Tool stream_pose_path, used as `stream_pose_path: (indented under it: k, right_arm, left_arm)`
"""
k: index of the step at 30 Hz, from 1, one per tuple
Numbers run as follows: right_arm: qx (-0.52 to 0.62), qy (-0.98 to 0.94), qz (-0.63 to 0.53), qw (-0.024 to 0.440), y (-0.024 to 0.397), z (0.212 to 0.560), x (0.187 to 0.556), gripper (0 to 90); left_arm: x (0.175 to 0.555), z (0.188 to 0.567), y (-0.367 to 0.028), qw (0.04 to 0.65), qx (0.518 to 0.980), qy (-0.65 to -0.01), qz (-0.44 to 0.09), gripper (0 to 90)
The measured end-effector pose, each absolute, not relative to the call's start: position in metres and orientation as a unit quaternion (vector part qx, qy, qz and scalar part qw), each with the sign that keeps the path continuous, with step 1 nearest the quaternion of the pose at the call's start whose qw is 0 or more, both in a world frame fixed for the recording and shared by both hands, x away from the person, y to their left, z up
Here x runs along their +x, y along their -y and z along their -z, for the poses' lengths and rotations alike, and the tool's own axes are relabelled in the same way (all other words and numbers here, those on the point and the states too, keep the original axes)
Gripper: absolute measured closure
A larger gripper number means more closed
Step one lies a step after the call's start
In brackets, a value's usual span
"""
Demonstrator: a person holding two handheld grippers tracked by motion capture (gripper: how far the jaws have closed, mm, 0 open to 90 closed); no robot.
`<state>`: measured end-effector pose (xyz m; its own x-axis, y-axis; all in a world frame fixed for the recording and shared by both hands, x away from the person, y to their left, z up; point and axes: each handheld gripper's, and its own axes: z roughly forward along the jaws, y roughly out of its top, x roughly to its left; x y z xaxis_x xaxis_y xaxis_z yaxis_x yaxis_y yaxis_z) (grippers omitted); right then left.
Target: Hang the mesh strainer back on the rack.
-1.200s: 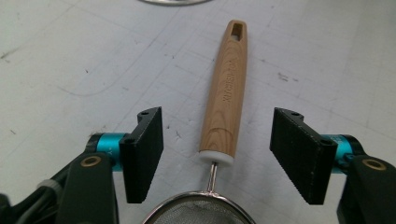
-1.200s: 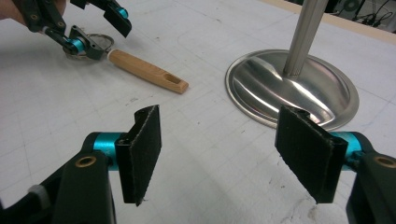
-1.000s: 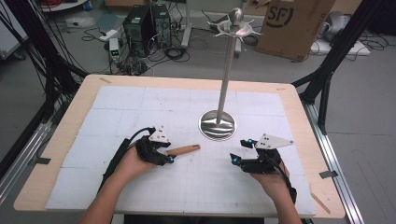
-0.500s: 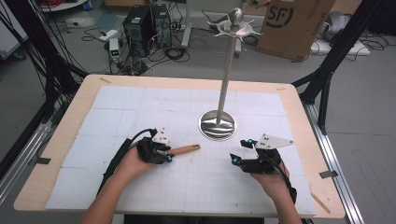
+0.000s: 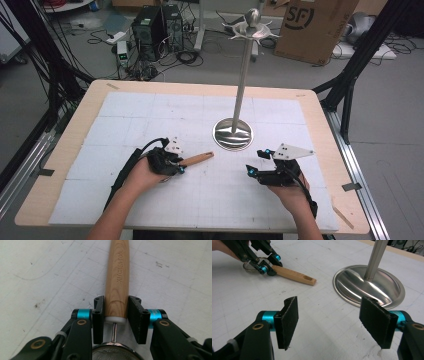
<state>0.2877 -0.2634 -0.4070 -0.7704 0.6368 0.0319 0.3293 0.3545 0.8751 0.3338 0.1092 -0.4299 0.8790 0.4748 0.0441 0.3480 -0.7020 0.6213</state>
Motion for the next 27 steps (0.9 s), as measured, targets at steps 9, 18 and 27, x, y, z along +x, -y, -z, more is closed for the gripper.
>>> stream_pose_path:
  k: [9, 18, 27]
  right_arm:
    - [0.298, -0.807, -0.484, 0.159, 0.265, 0.407, 0.288, 31.3]
    - [0.298, -0.808, -0.483, 0.158, 0.263, 0.407, 0.288, 31.6]
    - [0.297, -0.810, -0.481, 0.158, 0.262, 0.408, 0.288, 31.6]
  left_arm:
    - [0.337, 0.427, -0.105, 0.299, 0.922, -0.227, -0.091, 67.2]
    - [0.347, 0.423, -0.097, 0.263, 0.937, -0.218, -0.069, 65.6]
    - [0.356, 0.421, -0.093, 0.245, 0.945, -0.214, -0.046, 64.5]
